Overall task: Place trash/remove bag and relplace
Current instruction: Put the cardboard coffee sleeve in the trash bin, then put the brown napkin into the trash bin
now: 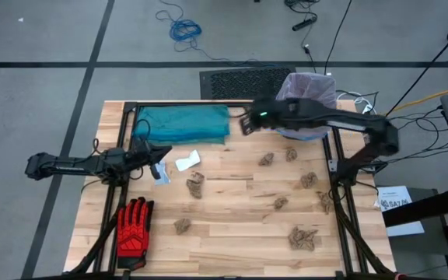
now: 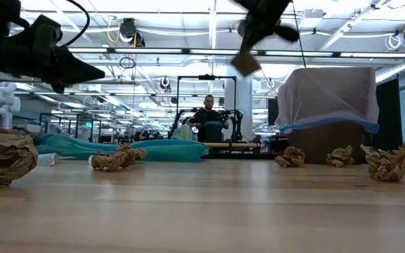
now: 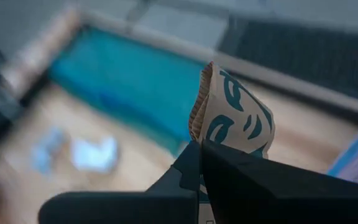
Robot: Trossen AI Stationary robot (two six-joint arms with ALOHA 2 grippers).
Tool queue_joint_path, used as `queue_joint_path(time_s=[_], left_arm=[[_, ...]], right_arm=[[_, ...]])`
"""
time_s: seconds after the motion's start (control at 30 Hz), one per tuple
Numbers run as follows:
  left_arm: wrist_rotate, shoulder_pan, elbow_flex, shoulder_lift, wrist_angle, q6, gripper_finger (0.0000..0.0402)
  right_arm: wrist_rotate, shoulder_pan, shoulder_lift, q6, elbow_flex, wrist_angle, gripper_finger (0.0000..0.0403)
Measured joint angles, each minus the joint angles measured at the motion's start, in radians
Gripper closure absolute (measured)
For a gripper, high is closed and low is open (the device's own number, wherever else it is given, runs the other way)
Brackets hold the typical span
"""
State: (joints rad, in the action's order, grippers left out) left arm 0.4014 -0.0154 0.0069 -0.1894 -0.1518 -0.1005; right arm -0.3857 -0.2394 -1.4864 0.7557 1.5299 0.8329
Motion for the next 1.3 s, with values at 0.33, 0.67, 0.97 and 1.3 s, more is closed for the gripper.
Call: queue_joint_path(time_s=[0.33, 0.67, 0.97, 1.3], left_arm=[[0.045, -0.011, 0.000, 0.000, -0.329, -0.109, 0.0401], [0.114, -0.012, 0.009, 0.000, -0.519, -0.103, 0.0401], [0.012, -0.011, 0.206, -0.197, -0.325, -0.103, 0.0401], [-0.024, -0.011, 0.453, -0.484, -0.014, -0.127, 0.0401]], right_arm=[[-0.194, -0.092, 0.252, -0.038, 0.001, 0.200, 0.0403], [-0.187, -0.236, 0.241, -0.093, 0.000, 0.500, 0.0403], [-0.107, -0.351, 0.233, -0.208, 0.000, 0.565, 0.0322], [0.049, -0.373, 0.235, -0.469, 0.118, 0.562, 0.0196]])
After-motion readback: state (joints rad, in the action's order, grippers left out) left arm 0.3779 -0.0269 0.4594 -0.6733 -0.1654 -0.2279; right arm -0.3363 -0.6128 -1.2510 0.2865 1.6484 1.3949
